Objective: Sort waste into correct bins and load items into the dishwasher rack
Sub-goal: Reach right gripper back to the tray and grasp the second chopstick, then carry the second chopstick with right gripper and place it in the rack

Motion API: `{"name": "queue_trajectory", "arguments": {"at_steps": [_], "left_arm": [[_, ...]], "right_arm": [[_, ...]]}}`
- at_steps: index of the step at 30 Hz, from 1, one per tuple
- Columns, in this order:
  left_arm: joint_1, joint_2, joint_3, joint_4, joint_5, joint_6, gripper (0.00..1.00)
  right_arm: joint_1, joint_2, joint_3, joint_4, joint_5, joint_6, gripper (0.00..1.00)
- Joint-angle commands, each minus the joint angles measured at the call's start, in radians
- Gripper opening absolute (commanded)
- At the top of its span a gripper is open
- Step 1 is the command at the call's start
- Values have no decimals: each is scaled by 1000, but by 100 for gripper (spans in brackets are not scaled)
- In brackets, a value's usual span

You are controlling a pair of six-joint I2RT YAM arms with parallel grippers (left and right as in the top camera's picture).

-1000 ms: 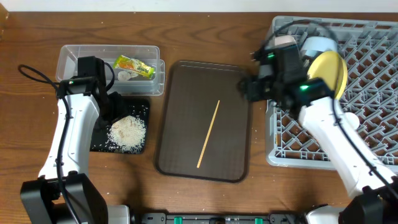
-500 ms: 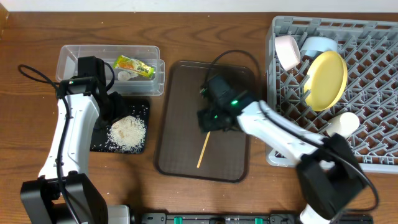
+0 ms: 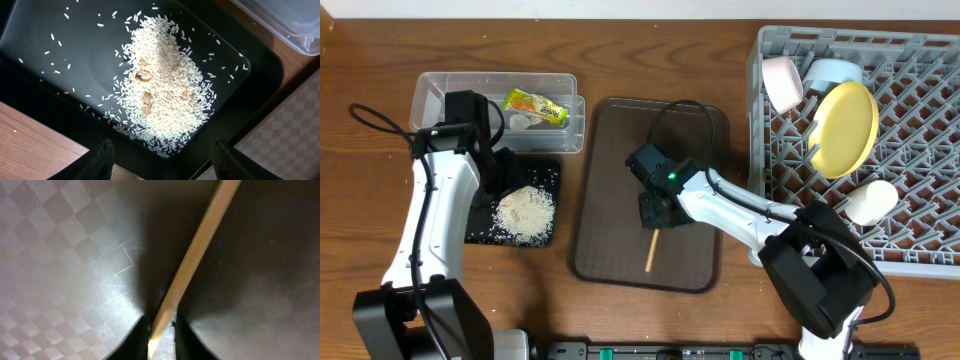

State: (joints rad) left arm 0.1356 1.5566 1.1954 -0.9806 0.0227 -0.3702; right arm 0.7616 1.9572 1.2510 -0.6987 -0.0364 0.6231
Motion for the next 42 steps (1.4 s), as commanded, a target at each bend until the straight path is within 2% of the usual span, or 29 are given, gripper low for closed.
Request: {"name": "queue_trajectory", "arguments": {"at_steps": [1, 7, 15, 20, 28, 35, 37, 39, 42], "left_arm": [[2, -12, 3, -3, -8, -9, 65], [2, -12, 3, -3, -8, -9, 65], [2, -12, 3, -3, -8, -9, 65], [2, -12, 3, -2, -8, -9, 65], [2, -12, 3, 2, -8, -9, 65], [2, -12, 3, 2, -8, -9, 65], [2, -12, 3, 2, -8, -9, 65], [3, -12, 3, 1, -8, -10, 65], [2, -12, 3, 1, -8, -9, 68]], "right_arm": [[-18, 17, 5, -5, 29, 20, 5], [-118, -72, 14, -15, 28, 8, 1], [-291, -330, 38, -37, -5, -206, 1], [-407, -451, 38, -111, 41, -267, 1], [-584, -438, 23, -279, 51, -356, 1], [-617, -368, -5, -268, 51, -385, 2], [-616, -351, -5, -250, 47, -409, 5], [-616, -341, -5, -237, 47, -412, 18], [-616, -341, -5, -219, 47, -411, 24]]}}
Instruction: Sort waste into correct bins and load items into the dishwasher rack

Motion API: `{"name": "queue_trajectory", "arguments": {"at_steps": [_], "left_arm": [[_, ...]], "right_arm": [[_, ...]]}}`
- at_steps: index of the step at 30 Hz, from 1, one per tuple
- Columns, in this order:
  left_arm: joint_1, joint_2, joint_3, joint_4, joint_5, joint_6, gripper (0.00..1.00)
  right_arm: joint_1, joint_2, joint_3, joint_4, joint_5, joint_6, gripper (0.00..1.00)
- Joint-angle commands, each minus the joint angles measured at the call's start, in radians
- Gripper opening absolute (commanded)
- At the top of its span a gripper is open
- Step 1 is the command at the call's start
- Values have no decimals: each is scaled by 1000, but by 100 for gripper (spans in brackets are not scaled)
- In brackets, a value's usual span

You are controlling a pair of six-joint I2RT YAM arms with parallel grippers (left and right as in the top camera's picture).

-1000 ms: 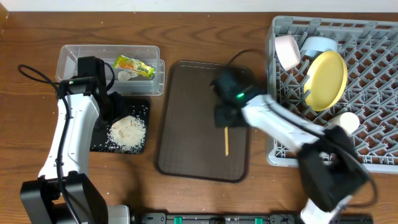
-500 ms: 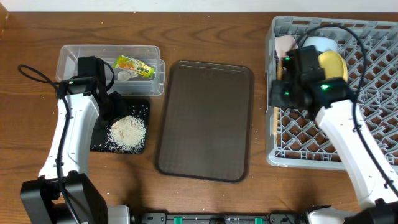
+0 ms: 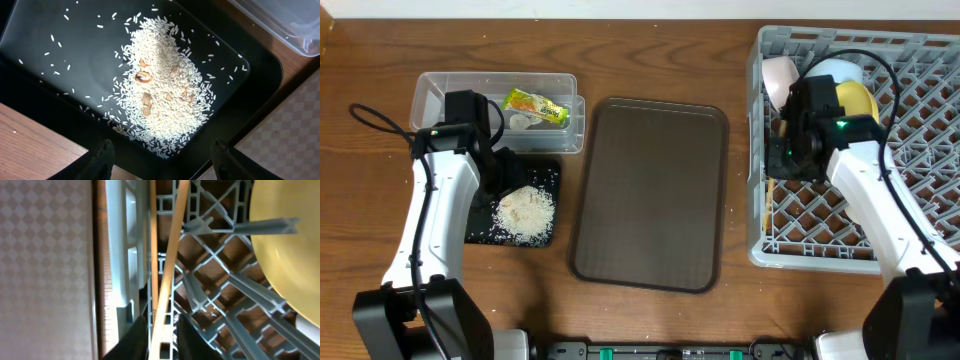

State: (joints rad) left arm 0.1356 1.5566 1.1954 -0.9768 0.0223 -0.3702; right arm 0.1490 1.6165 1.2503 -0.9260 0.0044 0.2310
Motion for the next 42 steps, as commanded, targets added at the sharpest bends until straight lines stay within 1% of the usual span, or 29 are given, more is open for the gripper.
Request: {"name": "queue_trajectory", "arguments": {"at_steps": [1, 4, 5, 7, 8, 11, 15, 18, 21, 26, 29, 31, 34, 38, 39, 40, 42], "left_arm": [[2, -12, 3, -3, -8, -9, 68], [2, -12, 3, -2, -8, 3, 69], [2, -12, 3, -2, -8, 7, 71], [-4, -12, 3, 2, -8, 27, 73], [-13, -12, 3, 2, -8, 44, 74], [-56, -12, 3, -3, -8, 70, 77], [-145, -12, 3, -12, -8, 130, 79], [-209, -12, 3, -42, -8, 166, 82], [-249, -12, 3, -108, -7, 167, 83], [-257, -16, 3, -243, 68, 164, 83], [-257, -47, -2, -289, 68, 164, 82], [-257, -103, -21, -290, 82, 164, 82], [-257, -245, -76, -252, 95, 164, 83], [-257, -502, -198, -151, 100, 157, 82], [-257, -592, -245, -116, 90, 129, 83], [-257, -631, -265, -100, 90, 125, 89], [-257, -747, -316, -53, 90, 125, 90]], "right_arm": [[-4, -1, -4, 15, 6, -19, 28], [-4, -1, -4, 34, -8, 23, 41], [-5, -1, -4, 43, -29, 32, 45], [-7, -3, -3, 67, -103, 34, 48], [-10, -5, -2, 82, -149, 34, 51], [-18, -17, -1, 123, -266, 17, 57], [-18, -39, -1, 128, -293, -39, 60], [-19, -60, -1, 87, -275, -38, 61], [-20, -92, -2, 0, -220, -37, 64], [-19, -161, -2, -113, -176, -22, 75], [-19, -223, -8, -175, -141, -22, 79], [-16, -287, -36, -183, -124, -24, 81], [-17, -417, -124, -151, -120, -37, 85], [-17, -657, -293, -76, -119, -38, 99], [-17, -745, -346, -61, -109, -38, 99], [-17, -785, -368, -56, -105, -38, 99], [-17, -910, -428, -55, -72, -38, 99]]}}
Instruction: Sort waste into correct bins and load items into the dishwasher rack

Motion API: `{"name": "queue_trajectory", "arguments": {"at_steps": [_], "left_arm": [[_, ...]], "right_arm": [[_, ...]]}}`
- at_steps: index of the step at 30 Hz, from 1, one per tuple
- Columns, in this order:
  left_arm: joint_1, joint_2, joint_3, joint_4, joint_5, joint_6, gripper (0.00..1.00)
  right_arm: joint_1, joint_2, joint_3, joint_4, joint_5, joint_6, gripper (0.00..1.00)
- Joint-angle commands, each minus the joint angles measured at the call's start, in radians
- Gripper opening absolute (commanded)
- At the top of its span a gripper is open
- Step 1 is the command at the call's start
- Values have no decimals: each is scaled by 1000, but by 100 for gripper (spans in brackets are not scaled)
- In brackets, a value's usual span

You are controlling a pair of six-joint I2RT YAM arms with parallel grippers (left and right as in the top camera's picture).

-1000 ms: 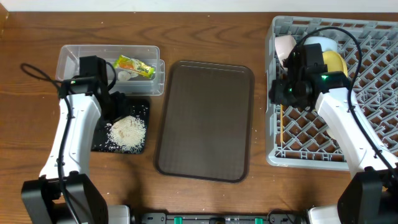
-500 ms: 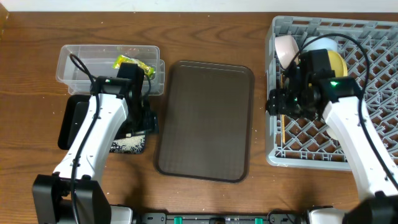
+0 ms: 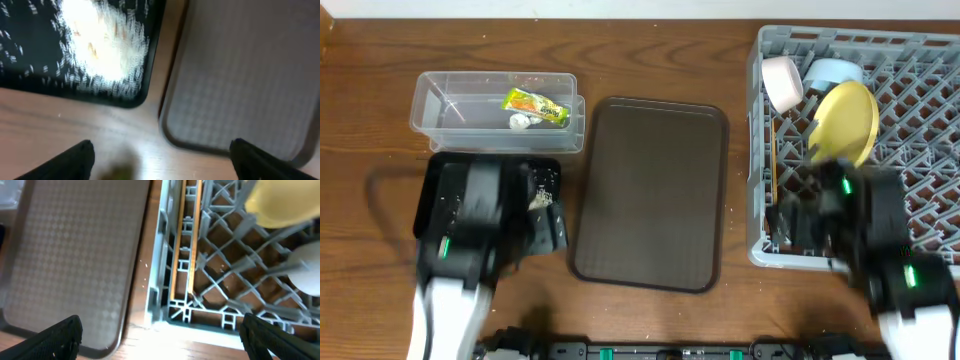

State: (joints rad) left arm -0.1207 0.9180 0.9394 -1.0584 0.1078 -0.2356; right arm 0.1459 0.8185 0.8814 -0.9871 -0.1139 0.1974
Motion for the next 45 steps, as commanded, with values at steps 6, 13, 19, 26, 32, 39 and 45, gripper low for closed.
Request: {"name": "queue_trajectory", "arguments": {"at_steps": [6, 13, 19, 26, 32, 39, 45], "left_arm": [[0, -336, -87, 47, 5, -9, 91], [0, -410, -87, 47, 5, -9, 92], [0, -410, -87, 47, 5, -9, 93], [0, -410, -87, 47, 5, -9, 93], [0, -410, -87, 47, 5, -9, 93], [0, -410, -87, 47, 5, -9, 93], [0, -410, -87, 47, 5, -9, 93]], "right_arm": [[-14, -356, -117, -56, 54, -4, 99], [-14, -428, -117, -134, 54, -4, 99], [-14, -428, -117, -165, 54, -4, 99], [-12, -462, -125, -140, 137, -5, 99], [-12, -662, -245, 49, 151, -76, 99], [-18, -803, -439, 332, 158, -92, 99], [-18, -813, -615, 644, 170, -218, 99]]}}
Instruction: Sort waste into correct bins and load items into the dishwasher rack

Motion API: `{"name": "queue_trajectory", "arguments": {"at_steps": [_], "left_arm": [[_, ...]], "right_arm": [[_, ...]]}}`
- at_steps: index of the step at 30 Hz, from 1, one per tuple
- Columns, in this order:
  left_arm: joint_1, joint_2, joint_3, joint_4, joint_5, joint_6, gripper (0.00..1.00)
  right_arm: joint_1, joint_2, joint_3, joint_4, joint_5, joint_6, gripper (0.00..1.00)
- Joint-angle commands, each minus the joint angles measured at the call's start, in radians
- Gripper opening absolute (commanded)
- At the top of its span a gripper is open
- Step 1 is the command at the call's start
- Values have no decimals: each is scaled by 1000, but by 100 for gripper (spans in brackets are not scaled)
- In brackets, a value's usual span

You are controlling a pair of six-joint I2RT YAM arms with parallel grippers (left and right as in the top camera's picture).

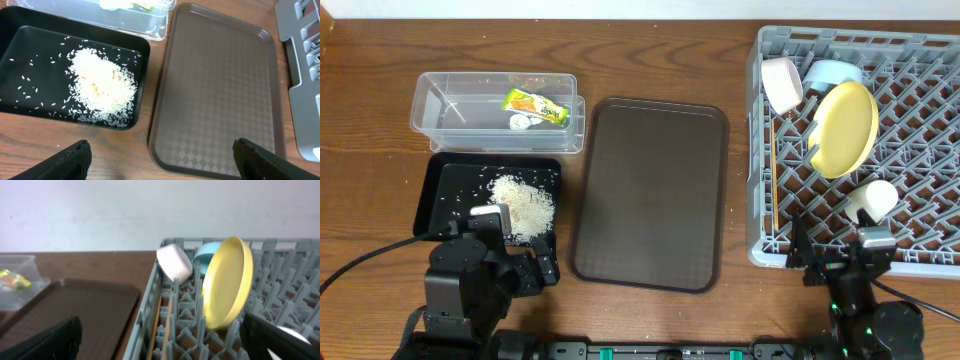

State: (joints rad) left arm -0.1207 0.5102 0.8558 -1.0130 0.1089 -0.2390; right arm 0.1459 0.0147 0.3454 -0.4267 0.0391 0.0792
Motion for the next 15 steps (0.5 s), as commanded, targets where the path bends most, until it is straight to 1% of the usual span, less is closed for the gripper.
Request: {"name": "queue_trajectory", "arguments": {"at_steps": [1, 4, 7, 11, 15], "left_arm": [[0, -2, -3, 2, 3, -5, 93], [0, -2, -3, 2, 3, -6, 93], [0, -2, -3, 2, 3, -5, 93], [0, -2, -3, 2, 3, -5, 93], [0, -2, -3, 1, 3, -5, 93]], "right_arm": [[-18, -9, -112, 135, 17, -116, 99], [-18, -9, -225, 307, 16, -133, 99], [-18, -9, -329, 439, -14, -133, 99], [-15, -10, -340, 348, -47, -130, 99], [-15, -10, -340, 352, -47, -129, 99]]}}
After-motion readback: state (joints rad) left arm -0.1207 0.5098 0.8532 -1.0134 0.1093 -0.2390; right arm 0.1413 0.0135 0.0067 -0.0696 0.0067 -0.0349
